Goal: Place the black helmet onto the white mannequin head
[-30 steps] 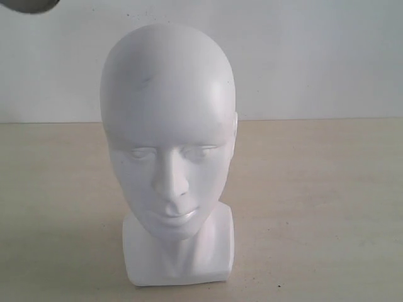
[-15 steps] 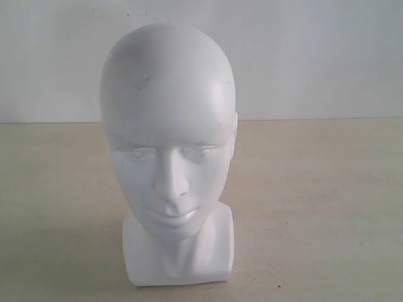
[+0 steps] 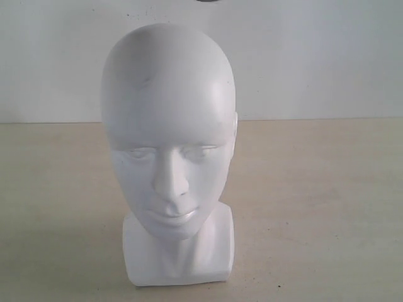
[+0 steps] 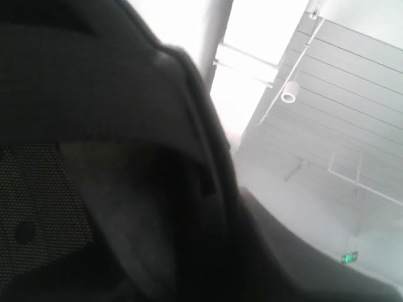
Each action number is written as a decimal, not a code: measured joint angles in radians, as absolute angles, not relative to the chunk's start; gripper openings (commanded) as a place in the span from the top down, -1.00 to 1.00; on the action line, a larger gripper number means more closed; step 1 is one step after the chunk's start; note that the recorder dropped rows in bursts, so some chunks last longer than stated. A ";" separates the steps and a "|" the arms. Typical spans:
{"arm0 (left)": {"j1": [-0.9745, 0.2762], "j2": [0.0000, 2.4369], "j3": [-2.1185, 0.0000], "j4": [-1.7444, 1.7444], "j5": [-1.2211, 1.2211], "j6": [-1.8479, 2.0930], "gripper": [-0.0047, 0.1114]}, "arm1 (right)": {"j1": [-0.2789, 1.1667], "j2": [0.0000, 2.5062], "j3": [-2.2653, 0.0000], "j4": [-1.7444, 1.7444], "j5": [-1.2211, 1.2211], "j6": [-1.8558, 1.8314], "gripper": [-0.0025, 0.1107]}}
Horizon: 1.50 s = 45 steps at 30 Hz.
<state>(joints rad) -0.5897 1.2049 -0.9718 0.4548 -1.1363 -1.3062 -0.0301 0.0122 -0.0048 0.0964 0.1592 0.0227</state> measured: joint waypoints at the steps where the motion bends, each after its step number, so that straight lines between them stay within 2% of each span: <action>1: -0.606 1.223 -0.982 0.459 -1.136 -1.308 0.84 | -0.030 0.012 -0.005 0.096 0.159 0.023 0.96; 11: -0.717 1.326 -1.061 0.520 -1.134 -1.308 0.84 | -0.030 0.012 -0.005 0.096 0.159 0.023 0.96; 19: -0.719 1.328 -1.063 0.528 -1.132 -1.352 0.84 | -0.030 0.012 -0.003 0.096 0.131 0.023 0.96; 26: -0.719 1.330 -1.063 0.568 -1.132 -1.356 0.84 | -0.030 0.012 0.001 0.123 -0.246 0.164 0.96; 45: -0.719 1.417 -1.063 0.572 -1.133 -1.366 0.84 | -0.030 0.011 -0.042 0.094 -0.291 0.265 0.96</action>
